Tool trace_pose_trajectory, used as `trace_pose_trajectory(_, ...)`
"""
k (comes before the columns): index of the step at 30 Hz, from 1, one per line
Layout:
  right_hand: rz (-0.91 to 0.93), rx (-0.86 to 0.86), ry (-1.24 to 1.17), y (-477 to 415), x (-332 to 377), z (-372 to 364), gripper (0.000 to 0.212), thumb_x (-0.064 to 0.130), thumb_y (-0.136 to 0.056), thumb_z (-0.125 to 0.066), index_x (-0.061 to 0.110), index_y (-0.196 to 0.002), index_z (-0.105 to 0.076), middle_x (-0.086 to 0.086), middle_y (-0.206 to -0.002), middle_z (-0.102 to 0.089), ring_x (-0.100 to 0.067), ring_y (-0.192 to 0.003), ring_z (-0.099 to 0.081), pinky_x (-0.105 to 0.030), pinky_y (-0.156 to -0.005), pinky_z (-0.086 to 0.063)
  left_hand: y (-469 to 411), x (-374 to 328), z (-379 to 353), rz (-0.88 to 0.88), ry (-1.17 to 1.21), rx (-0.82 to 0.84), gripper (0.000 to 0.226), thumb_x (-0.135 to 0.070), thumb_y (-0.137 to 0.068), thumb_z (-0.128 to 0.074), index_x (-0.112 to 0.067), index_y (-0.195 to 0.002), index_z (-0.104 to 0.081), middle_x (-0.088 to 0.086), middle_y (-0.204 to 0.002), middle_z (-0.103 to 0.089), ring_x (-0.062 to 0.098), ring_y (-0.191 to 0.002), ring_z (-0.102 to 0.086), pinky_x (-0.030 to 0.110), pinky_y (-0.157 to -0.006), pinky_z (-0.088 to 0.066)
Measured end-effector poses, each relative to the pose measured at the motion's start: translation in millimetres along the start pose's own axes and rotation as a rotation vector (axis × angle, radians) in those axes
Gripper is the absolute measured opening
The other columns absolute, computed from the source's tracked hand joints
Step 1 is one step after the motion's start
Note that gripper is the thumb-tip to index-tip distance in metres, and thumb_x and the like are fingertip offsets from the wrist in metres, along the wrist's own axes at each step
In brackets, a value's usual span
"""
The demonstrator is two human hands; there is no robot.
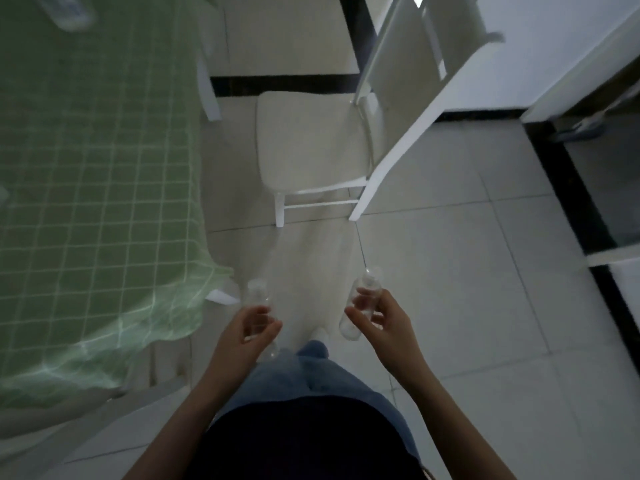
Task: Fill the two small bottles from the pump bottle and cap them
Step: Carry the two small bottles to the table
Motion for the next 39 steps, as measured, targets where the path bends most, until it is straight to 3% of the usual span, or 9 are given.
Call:
trace_pose_trajectory(6, 0.041, 0.085, 0.006, -80, 28, 24, 0.024, 0.025, -0.085, -0.068, 0.023, -0.106, -0.056, 0.017, -0.097, -0.064, 0.014, -0.087, -0.061, -0.004, -0.072, -0.046, -46, -38, -20, -0.015, 0.062, -0.131, 0.025, 0.004, -0.08, -0.065, -0.017, -0.091, -0.058, 0.001, -0.081, -0.063, 0.005, -0.073, -0.061, 0.007, -0.065, -0.049)
trace_pose_trajectory(11, 0.066, 0.171, 0.058, -142, 49, 14, 0.023, 0.025, -0.086, -0.068, 0.018, -0.106, -0.057, 0.018, -0.094, -0.063, 0.013, -0.086, -0.06, -0.002, -0.072, -0.045, -92, -59, -17, 0.003, 0.113, -0.194, 0.022, 0.001, -0.082, -0.065, -0.019, -0.09, -0.059, 0.0, -0.084, -0.064, -0.007, -0.069, -0.061, 0.006, -0.064, -0.047)
trace_pose_trajectory(17, 0.09, 0.226, 0.066, -226, 93, -18, 0.023, 0.025, -0.086, -0.068, 0.021, -0.106, -0.058, 0.014, -0.095, -0.066, 0.0, -0.09, -0.064, -0.013, -0.076, -0.048, -160, -89, 8, 0.02, 0.18, -0.252, 0.019, 0.002, -0.083, -0.063, -0.015, -0.09, -0.06, -0.002, -0.081, -0.064, -0.01, -0.064, -0.062, 0.006, -0.061, -0.047)
trace_pose_trajectory(19, 0.094, 0.246, 0.056, -254, 112, -33, 0.021, 0.021, -0.086, -0.069, 0.021, -0.104, -0.058, 0.012, -0.094, -0.066, -0.001, -0.088, -0.064, -0.015, -0.076, -0.049, -181, -103, 21, 0.014, 0.212, -0.273, 0.02, 0.002, -0.083, -0.063, -0.016, -0.091, -0.06, -0.002, -0.08, -0.064, -0.011, -0.064, -0.061, 0.006, -0.06, -0.047)
trace_pose_trajectory(22, 0.125, 0.286, 0.057, -288, 142, -58, 0.022, 0.018, -0.086, -0.069, 0.03, -0.097, -0.056, 0.013, -0.092, -0.065, 0.007, -0.083, -0.063, -0.008, -0.072, -0.048, -204, -124, 44, -0.007, 0.217, -0.312, 0.025, -0.001, -0.083, -0.064, -0.024, -0.091, -0.059, -0.003, -0.083, -0.064, -0.012, -0.067, -0.061, 0.006, -0.062, -0.046)
trace_pose_trajectory(31, 0.24, 0.507, 0.133, -352, 214, -130, 0.021, 0.018, -0.085, -0.069, 0.019, -0.102, -0.058, 0.014, -0.089, -0.064, 0.003, -0.078, -0.062, -0.008, -0.07, -0.048, -239, -159, 104, -0.011, 0.315, -0.488, 0.023, -0.006, -0.084, -0.064, -0.027, -0.092, -0.059, -0.001, -0.089, -0.065, 0.006, -0.081, -0.061, 0.015, -0.072, -0.049)
trace_pose_trajectory(33, 0.258, 0.539, 0.158, -364, 226, -142, 0.017, 0.019, -0.085, -0.069, 0.021, -0.098, -0.058, 0.014, -0.089, -0.065, 0.0, -0.079, -0.063, -0.011, -0.069, -0.049, -244, -163, 112, 0.001, 0.337, -0.536, 0.022, -0.006, -0.084, -0.064, -0.025, -0.093, -0.059, 0.001, -0.089, -0.064, 0.01, -0.082, -0.06, 0.016, -0.074, -0.048)
trace_pose_trajectory(36, 0.295, 0.582, 0.187, -379, 245, -159, 0.021, 0.019, -0.085, -0.07, 0.034, -0.087, -0.056, 0.017, -0.085, -0.065, 0.008, -0.075, -0.063, -0.006, -0.065, -0.047, -252, -169, 122, -0.008, 0.367, -0.608, 0.021, -0.002, -0.084, -0.063, -0.019, -0.094, -0.058, 0.004, -0.086, -0.062, 0.012, -0.079, -0.058, 0.011, -0.067, -0.048)
trace_pose_trajectory(39, 0.314, 0.614, 0.195, -397, 262, -176, 0.018, 0.019, -0.085, -0.07, 0.031, -0.09, -0.057, 0.016, -0.082, -0.065, 0.012, -0.072, -0.062, -0.004, -0.063, -0.046, -263, -175, 135, -0.025, 0.386, -0.633, 0.022, -0.001, -0.084, -0.063, -0.02, -0.091, -0.058, 0.003, -0.085, -0.061, 0.013, -0.079, -0.057, 0.019, -0.073, -0.046)
Point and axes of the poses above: each hand's wrist, its own y-axis away from the middle knuckle, its own z-axis out of the back of the hand, x = y × z, the point moved 2 cm from there along -y, towards the middle knuckle
